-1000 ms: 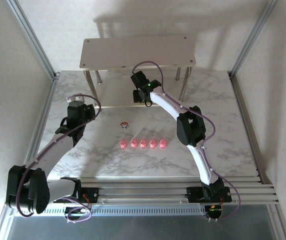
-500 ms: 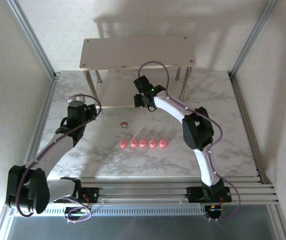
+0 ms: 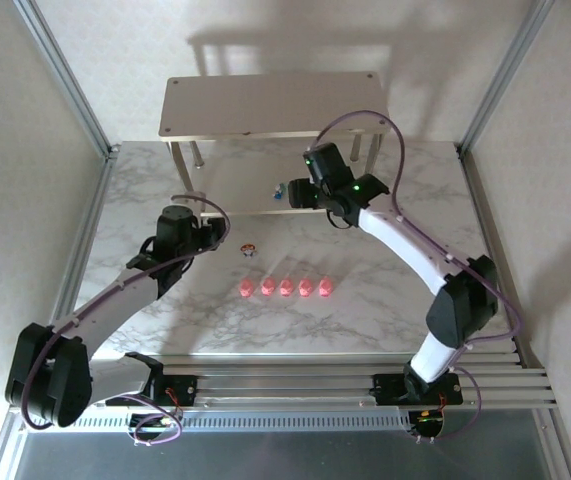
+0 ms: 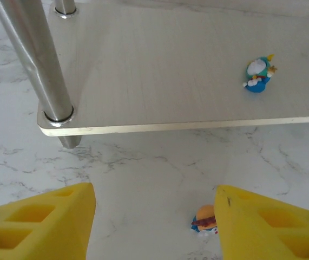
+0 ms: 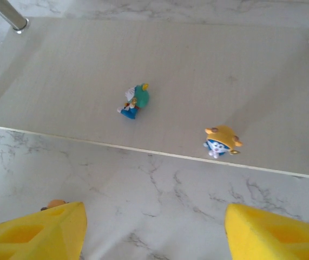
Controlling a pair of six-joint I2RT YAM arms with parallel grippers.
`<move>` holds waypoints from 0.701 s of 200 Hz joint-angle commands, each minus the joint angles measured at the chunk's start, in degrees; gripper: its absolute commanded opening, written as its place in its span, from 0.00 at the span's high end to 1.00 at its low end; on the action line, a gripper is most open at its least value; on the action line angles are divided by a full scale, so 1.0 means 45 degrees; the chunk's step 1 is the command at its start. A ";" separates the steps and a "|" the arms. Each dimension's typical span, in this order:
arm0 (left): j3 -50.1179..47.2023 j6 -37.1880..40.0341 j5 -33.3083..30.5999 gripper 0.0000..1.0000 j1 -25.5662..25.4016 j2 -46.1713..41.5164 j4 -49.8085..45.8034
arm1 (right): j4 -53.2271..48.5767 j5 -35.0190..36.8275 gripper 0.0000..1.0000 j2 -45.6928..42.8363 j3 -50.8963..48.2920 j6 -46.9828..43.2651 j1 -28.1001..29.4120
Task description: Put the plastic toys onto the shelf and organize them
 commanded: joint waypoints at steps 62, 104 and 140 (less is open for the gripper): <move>0.5473 0.1279 0.0378 0.38 -0.1241 0.5730 -0.0556 | -0.0916 0.0612 0.26 -0.2998 -0.2245 -0.0053 -0.1033; 0.7970 0.1639 0.1335 0.38 -0.1479 0.8146 -0.1270 | -0.0646 0.0162 0.25 -0.3853 -0.2914 -0.0084 -0.1821; 0.9577 0.1825 0.1654 0.39 -0.1500 0.9507 -0.2018 | -0.0361 -0.0229 0.25 -0.4148 -0.3336 -0.0028 -0.2303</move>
